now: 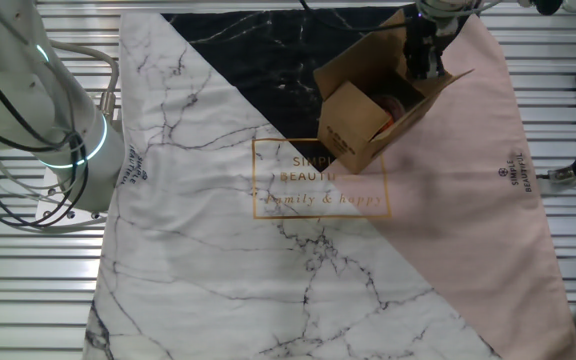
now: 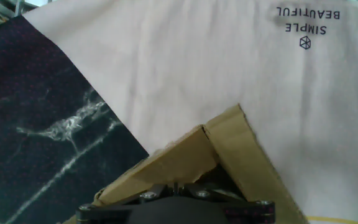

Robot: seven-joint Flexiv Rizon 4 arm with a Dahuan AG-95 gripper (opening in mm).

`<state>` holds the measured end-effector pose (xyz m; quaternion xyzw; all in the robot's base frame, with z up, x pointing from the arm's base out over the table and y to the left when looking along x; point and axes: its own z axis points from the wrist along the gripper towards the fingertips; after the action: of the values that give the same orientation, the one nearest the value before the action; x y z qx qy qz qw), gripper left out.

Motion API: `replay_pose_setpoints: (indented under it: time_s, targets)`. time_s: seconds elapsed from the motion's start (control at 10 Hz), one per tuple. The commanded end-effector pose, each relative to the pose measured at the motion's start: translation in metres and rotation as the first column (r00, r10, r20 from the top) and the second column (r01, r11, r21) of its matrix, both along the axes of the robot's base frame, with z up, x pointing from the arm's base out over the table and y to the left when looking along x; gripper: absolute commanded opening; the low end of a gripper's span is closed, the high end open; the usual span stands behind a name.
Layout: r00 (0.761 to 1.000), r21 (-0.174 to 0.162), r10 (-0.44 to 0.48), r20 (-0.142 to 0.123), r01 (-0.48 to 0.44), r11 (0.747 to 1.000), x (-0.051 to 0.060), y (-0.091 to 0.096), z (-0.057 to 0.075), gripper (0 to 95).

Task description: Cover the box

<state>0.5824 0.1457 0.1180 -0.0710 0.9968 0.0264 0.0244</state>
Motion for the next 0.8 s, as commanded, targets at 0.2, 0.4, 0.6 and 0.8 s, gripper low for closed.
replay_pose_setpoints:
  time_s: [0.2,0.4,0.6,0.8]
  targets:
    - [1.0,0.0,-0.003,0.004,0.003,1.0,0.0,0.002,-0.003,0.0]
    - [1.0,-0.001,-0.001,0.004,0.001,1.0,0.0,0.005,-0.005,0.0]
    - [1.0,0.0,0.015,-0.003,-0.015,1.0,-0.001,0.006,-0.003,0.0]
    - [0.999,-0.002,0.04,-0.013,-0.04,0.999,-0.006,0.008,0.01,0.0]
